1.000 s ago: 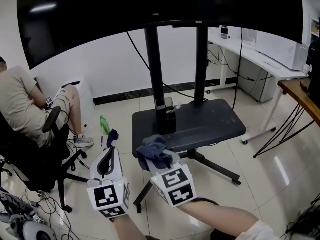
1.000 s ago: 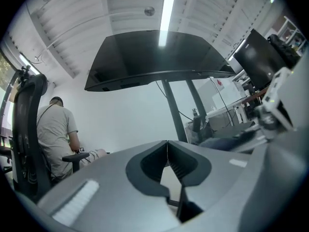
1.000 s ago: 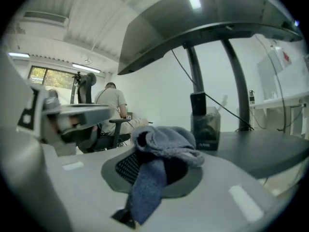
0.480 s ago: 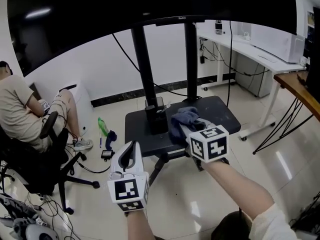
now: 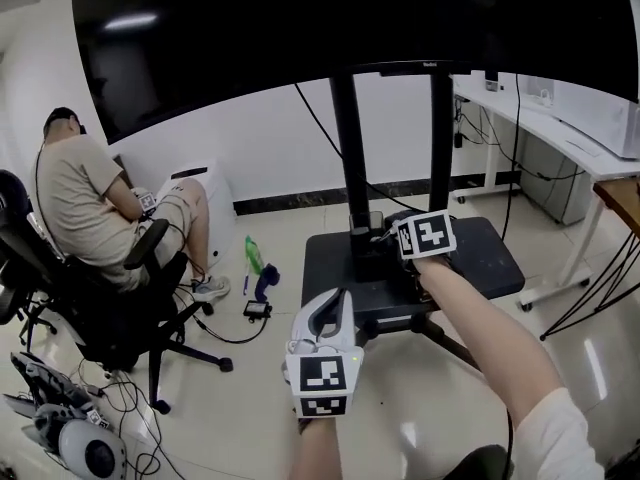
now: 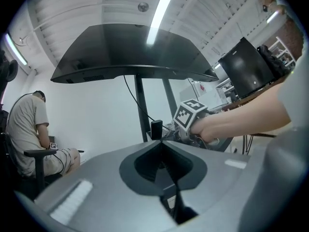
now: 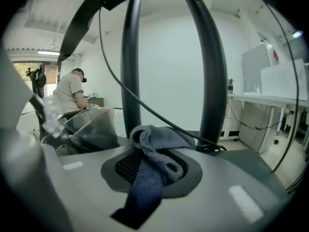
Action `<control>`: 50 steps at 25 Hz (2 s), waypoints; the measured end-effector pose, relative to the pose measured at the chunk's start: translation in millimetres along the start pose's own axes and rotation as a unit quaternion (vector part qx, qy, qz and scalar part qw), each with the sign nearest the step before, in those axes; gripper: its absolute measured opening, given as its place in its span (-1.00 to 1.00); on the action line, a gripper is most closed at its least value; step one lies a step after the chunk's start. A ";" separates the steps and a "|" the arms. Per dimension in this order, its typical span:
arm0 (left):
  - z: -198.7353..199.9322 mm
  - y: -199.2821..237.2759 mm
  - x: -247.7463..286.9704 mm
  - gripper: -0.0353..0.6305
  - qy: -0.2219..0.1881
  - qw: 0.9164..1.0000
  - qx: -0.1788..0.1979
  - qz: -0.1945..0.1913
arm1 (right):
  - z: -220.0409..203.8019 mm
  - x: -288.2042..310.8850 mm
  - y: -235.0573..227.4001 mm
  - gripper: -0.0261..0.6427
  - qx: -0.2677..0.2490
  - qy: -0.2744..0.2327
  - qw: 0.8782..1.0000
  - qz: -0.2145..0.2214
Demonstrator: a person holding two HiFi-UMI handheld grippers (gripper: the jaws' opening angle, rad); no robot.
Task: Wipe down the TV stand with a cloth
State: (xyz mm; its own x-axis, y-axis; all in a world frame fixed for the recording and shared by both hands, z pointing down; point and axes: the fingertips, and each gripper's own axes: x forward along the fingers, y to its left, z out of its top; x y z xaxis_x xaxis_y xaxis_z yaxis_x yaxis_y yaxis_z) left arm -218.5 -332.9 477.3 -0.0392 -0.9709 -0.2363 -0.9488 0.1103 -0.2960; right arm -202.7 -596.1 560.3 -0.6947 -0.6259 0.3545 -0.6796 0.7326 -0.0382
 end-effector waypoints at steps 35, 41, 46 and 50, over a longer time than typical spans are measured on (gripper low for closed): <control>17.9 -16.3 0.1 -0.70 -0.029 0.999 0.004 -0.043 | 19.1 -27.6 -49.6 -0.65 -0.063 -0.001 0.997 -0.041; 22.3 -30.9 4.9 -0.70 -0.040 0.997 0.015 -0.058 | -9.1 -154.9 6.0 -0.65 -0.142 -0.085 0.986 0.015; 36.3 -54.3 4.7 -0.70 -0.064 0.995 0.019 -0.078 | -47.5 -251.2 39.4 -0.65 -0.146 -0.177 0.973 0.026; 42.0 -65.2 6.2 -0.70 -0.073 0.994 0.018 -0.083 | -46.1 -280.2 43.4 -0.65 -0.136 -0.231 0.963 0.021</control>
State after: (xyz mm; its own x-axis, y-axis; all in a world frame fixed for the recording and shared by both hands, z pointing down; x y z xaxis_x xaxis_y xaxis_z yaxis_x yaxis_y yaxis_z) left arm -143.8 -337.2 456.3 0.1652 -0.9355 -0.3122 -0.9265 -0.0388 -0.3742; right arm -26.7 -376.6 502.4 -0.7934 -0.6008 -0.0975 -0.6056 0.7631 0.2258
